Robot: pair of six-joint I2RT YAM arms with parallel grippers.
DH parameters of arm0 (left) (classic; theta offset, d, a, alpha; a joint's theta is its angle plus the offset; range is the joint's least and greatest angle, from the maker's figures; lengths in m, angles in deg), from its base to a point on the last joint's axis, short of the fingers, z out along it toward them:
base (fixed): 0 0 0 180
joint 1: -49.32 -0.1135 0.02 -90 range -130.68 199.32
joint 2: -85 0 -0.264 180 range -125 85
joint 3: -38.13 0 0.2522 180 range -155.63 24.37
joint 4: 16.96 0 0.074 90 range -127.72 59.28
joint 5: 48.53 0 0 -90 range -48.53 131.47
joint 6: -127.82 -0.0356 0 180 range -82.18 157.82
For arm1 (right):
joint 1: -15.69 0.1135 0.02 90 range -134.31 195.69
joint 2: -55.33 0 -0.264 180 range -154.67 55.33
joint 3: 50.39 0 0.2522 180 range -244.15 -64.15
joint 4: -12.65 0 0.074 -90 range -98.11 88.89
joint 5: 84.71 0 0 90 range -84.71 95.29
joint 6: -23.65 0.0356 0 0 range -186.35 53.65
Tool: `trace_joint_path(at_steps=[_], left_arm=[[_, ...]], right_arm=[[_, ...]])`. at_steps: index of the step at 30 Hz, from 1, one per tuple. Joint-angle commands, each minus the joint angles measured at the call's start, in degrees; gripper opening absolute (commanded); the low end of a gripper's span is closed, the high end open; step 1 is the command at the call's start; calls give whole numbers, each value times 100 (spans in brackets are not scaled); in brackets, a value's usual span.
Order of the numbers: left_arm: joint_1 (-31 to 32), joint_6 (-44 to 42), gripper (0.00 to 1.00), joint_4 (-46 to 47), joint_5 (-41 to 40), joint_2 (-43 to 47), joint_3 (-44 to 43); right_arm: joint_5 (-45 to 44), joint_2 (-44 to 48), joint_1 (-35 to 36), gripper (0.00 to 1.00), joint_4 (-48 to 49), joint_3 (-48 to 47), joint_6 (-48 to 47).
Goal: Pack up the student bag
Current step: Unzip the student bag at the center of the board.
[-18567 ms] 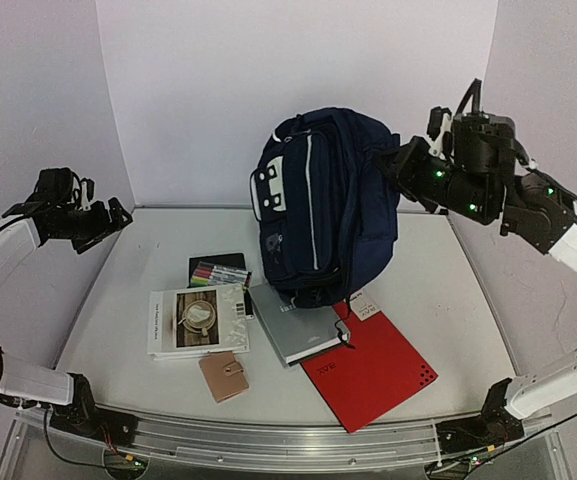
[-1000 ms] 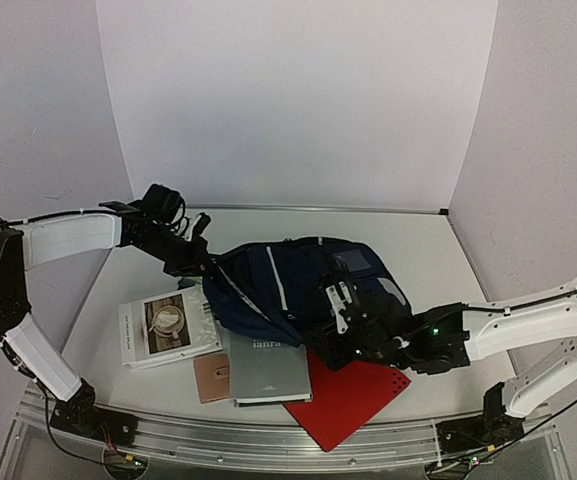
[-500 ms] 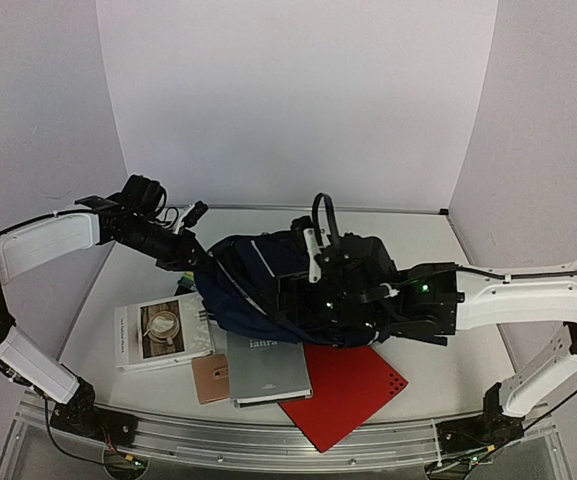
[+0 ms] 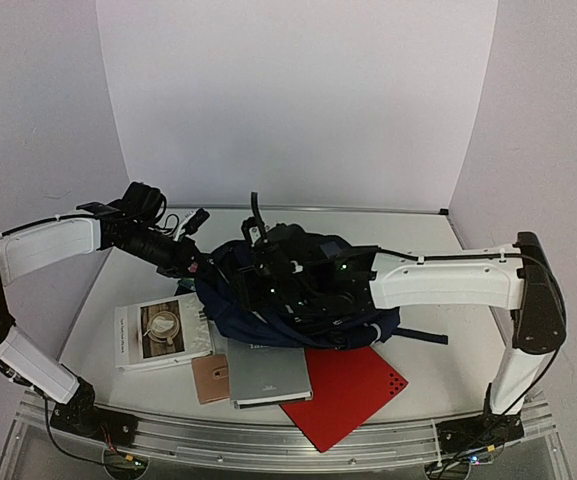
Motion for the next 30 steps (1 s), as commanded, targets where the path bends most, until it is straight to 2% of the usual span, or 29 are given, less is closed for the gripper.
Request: trace_joint_path(at_steps=[1, 11, 19, 21, 26, 30], left_arm=[[82, -157, 0, 344, 331, 239, -92], [107, -165, 0, 336, 312, 267, -86], [113, -177, 0, 304, 173, 239, -101], [113, -139, 0, 288, -110, 251, -108], [84, 103, 0, 79, -1688, 95, -241], [-12, 270, 0, -96, -2192, -198, -446]], right_arm=[[84, -227, -58, 48, -74, -434, -164], [163, -573, -128, 35, -138, -612, -232], [-17, -623, -128, 5, -148, -628, -273], [20, -570, -128, 0, -147, -588, -271], [264, -223, -97, 0, -130, -316, -339], [314, 75, 62, 0, -137, -52, -471]])
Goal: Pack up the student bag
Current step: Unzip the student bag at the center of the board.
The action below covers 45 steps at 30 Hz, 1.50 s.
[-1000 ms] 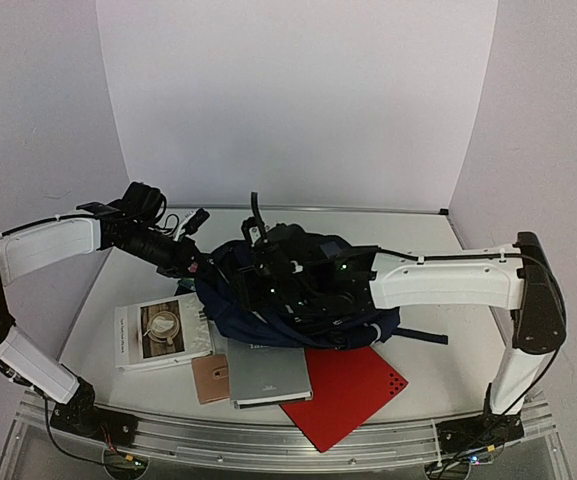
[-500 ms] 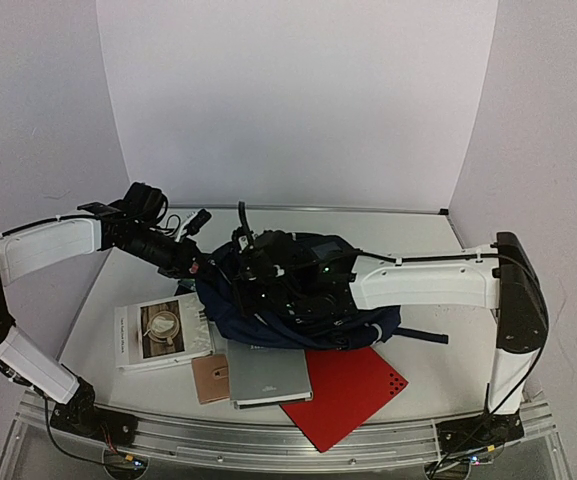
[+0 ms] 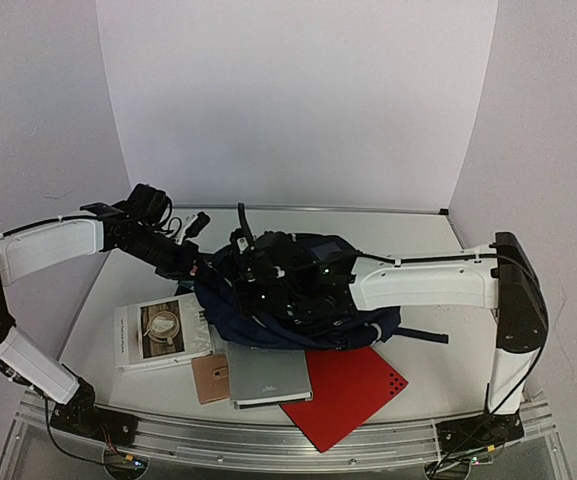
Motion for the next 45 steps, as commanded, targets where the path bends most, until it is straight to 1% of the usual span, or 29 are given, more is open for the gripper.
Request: trace_joint_path(at_steps=[1, 8, 13, 20, 22, 26, 27, 29, 33, 38, 40, 41, 45], left_arm=[[-199, 243, 0, -40, -1273, -264, -483], [-379, 403, 0, -277, -1679, -879, -994], [-389, 400, 0, -277, -1700, -1336, -1443], [-399, 194, 0, -394, -1920, -2068, -2190], [-400, 25, 0, -407, -1558, -2180, -2323], [-334, -394, 0, 10, -24, -1908, -1969], [-281, -445, 0, 149, 173, -1774, -1810], [-147, -507, 0, 292, 305, -1526, -1539], [53, -502, 0, 288, 455, -1176, -1225], [160, -509, 0, 367, 452, -889, -850], [197, -485, 0, 368, 368, -922, -859], [210, -477, 0, 307, 347, -966, -910], [279, -446, 0, 201, 360, -1074, -1099]], right_arm=[[4, 719, 184, 0, -138, 307, -170], [-51, 1595, 414, 0, -200, 1038, -58], [-155, 2236, 469, 0, -274, 1472, 1], [-222, 2941, 497, 0, -358, 1877, -118], [-347, 3056, 494, 0, -406, 1958, -106], [-631, 3052, 499, 0, -486, 2079, 76], [-735, 2986, 501, 0, -517, 2084, 153], [-974, 2786, 532, 1, -588, 2011, 297], [-1188, 2269, 621, 12, -647, 1731, 376], [-1028, 1718, 674, 21, -636, 1204, 286], [-938, 1570, 690, 29, -625, 1010, 264], [-909, 1504, 707, 35, -612, 940, 259], [-936, 1181, 712, 45, -608, 622, 254]])
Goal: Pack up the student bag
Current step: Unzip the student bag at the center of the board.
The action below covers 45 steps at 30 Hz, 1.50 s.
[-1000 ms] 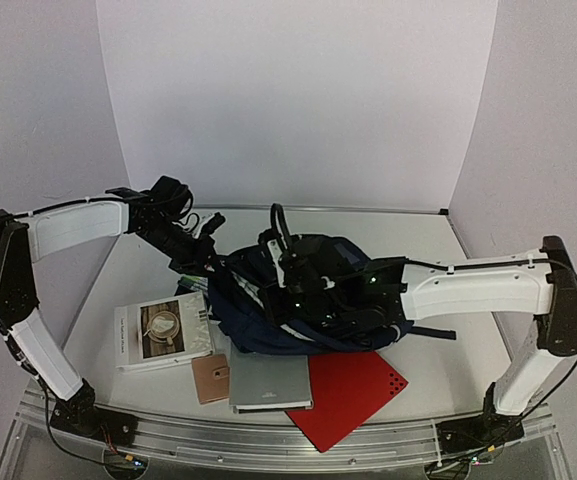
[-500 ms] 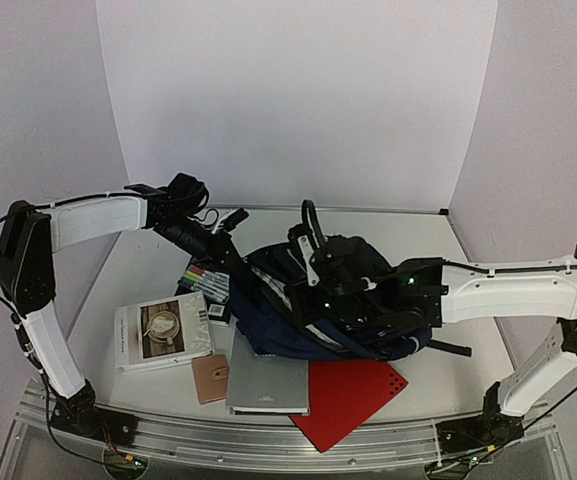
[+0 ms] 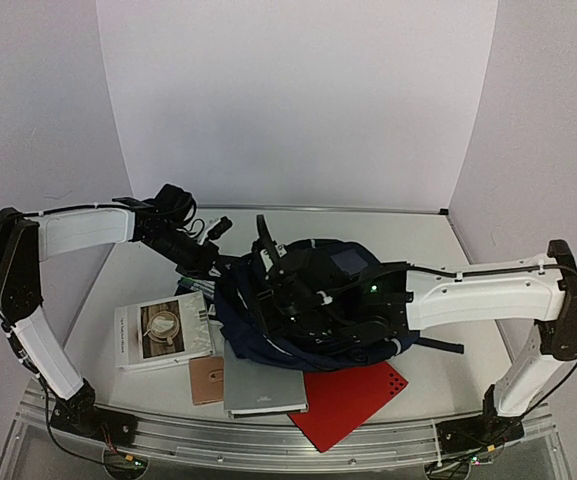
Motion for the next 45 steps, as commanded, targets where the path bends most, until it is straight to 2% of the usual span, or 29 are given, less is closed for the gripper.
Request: trace_joint_path(at_steps=[1, 7, 16, 19, 26, 34, 40, 45], left_arm=[[95, -89, 0, 240, -44, 206, -307], [237, -96, 0, 243, -105, 352, -225], [313, -121, 0, 201, -117, 413, -246], [320, -140, 0, 203, -121, 448, -237], [328, -235, 0, 101, -245, 467, -287], [202, -282, 1, -113, -1119, 465, -448], [75, -284, 5, -182, -1199, 171, -749], [80, -284, 8, -246, -984, -86, -1024]], right_arm=[[-99, -356, 22, 47, -9, -540, 8], [-414, -847, -40, 60, -56, -947, 177], [-359, -1520, -418, 61, -142, -1487, 72], [-450, -1673, -505, 52, -142, -1611, -1], [-512, -1738, -534, 2, -142, -1700, -118], [-85, -549, -438, 0, -189, -694, -306], [550, 592, -315, 0, -309, 105, -408], [845, 995, -304, 0, -602, 348, -408]])
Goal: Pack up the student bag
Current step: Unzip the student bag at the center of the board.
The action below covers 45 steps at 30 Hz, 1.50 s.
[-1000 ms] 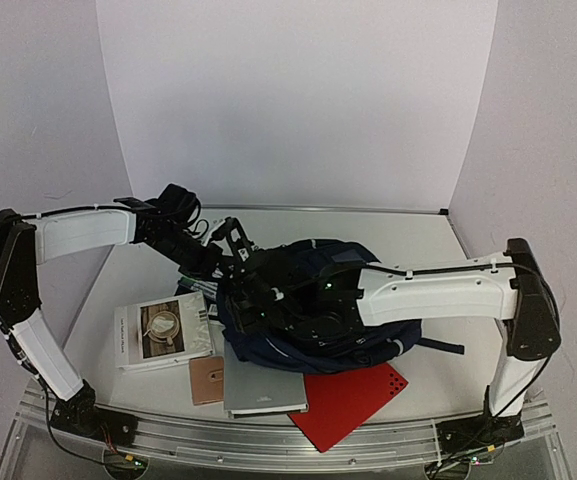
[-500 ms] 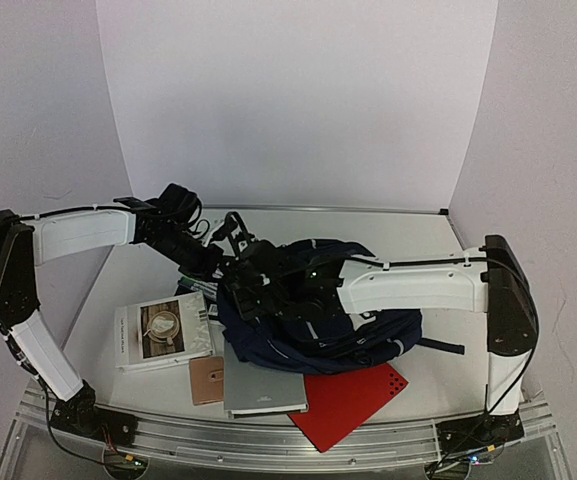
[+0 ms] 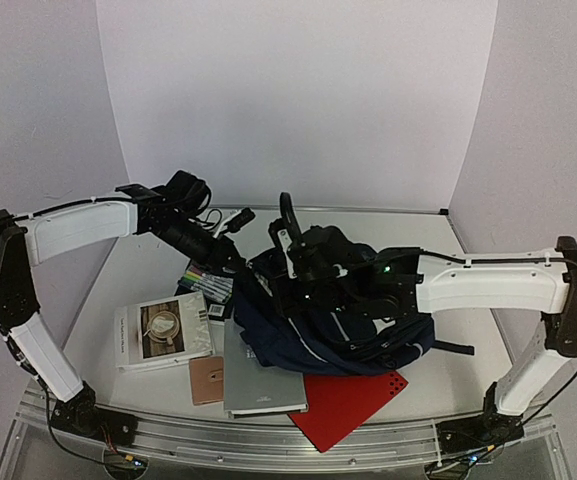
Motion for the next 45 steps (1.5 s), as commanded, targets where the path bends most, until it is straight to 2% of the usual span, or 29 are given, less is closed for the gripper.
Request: trace_joint_path(at_steps=[1, 5, 8, 14, 17, 22, 27, 33, 37, 40, 45], left_arm=[[-519, -28, 9, 290, -1376, -261, -413], [-516, -35, 15, 274, -1316, -265, -516], [-516, 104, 22, 626, -914, -87, -272], [-388, 563, 46, 1342, -211, 343, 491], [-254, 929, 57, 1922, 165, 603, 961], [90, 1692, 65, 3170, 552, 1031, 1876], [522, 1936, 64, 3797, 294, 1256, 2336], [898, 1884, 48, 3741, -97, 1103, 2387], [1019, 1849, 42, 3698, -250, 1045, 2396], [1075, 1840, 42, 3711, -278, 1065, 2438], [1218, 1776, 47, 3588, -345, 1055, 2447]], right_arm=[[507, 821, 256, 0, -919, 178, -92], [416, 961, 264, 0, -1125, 264, -68], [358, 1084, 264, 0, -1126, 356, -54], [193, 1150, 264, 0, -1080, 433, 42], [192, 1203, 263, 0, -967, 535, 98], [62, 1304, 260, 0, -823, 628, 249], [35, 1307, 261, 0, -733, 620, 261], [16, 1306, 262, 0, -658, 619, 287], [11, 1307, 262, 0, -638, 646, 311], [-8, 1301, 265, 0, -623, 662, 323], [-35, 1287, 261, 0, -610, 672, 303]])
